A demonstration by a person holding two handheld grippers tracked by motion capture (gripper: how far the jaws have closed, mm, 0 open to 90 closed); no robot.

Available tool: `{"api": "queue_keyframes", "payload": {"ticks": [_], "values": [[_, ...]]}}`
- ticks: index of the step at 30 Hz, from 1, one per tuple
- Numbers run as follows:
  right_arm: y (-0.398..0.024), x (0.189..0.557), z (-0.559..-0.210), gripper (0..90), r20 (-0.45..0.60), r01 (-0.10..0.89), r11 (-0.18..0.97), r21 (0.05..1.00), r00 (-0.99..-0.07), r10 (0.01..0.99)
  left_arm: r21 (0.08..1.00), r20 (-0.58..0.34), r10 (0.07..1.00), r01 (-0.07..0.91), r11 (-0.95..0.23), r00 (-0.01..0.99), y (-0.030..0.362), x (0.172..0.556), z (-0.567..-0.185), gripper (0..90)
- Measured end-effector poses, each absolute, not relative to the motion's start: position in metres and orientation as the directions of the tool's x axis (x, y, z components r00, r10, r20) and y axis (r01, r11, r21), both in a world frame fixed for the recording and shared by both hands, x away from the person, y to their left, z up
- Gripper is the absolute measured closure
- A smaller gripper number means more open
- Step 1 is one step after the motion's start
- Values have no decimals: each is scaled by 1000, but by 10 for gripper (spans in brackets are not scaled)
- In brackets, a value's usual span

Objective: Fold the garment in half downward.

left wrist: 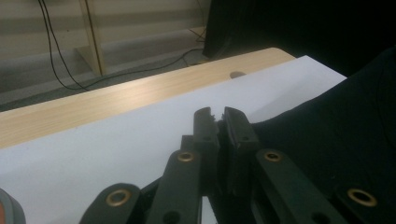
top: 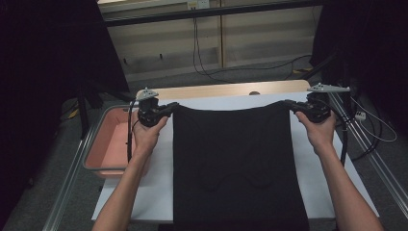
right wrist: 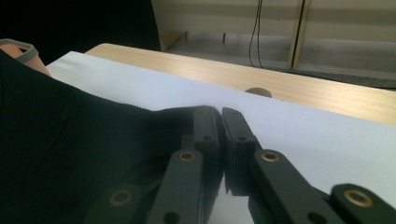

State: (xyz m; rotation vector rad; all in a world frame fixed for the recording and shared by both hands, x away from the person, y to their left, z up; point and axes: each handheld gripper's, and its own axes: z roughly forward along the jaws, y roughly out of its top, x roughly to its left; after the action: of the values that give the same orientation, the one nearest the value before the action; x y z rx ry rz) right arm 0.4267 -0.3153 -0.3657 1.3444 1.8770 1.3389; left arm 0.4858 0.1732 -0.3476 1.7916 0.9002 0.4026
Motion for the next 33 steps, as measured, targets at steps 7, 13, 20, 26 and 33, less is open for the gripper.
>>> {"api": "queue_keyframes", "payload": {"ticks": [7, 13, 20, 26, 33], "values": [[-315, 431, -357, 857, 151, 428, 41, 903, -405, 902, 914, -150, 738, 377, -150, 658, 176, 492, -343, 844], [-313, 437, -354, 857, 149, 422, 37, 906, -398, 905, 917, -146, 746, 372, -144, 650, 176, 497, -339, 844], [-313, 445, -353, 858, 153, 422, 26, 906, -386, 910, 918, -140, 754, 369, -144, 642, 175, 505, -336, 844], [-316, 450, -349, 857, 159, 420, 14, 907, -374, 913, 920, -142, 755, 367, -139, 641, 172, 512, -333, 844], [-318, 454, -344, 858, 158, 411, 5, 912, -362, 919, 925, -134, 760, 356, -135, 635, 170, 516, -325, 844]]}}
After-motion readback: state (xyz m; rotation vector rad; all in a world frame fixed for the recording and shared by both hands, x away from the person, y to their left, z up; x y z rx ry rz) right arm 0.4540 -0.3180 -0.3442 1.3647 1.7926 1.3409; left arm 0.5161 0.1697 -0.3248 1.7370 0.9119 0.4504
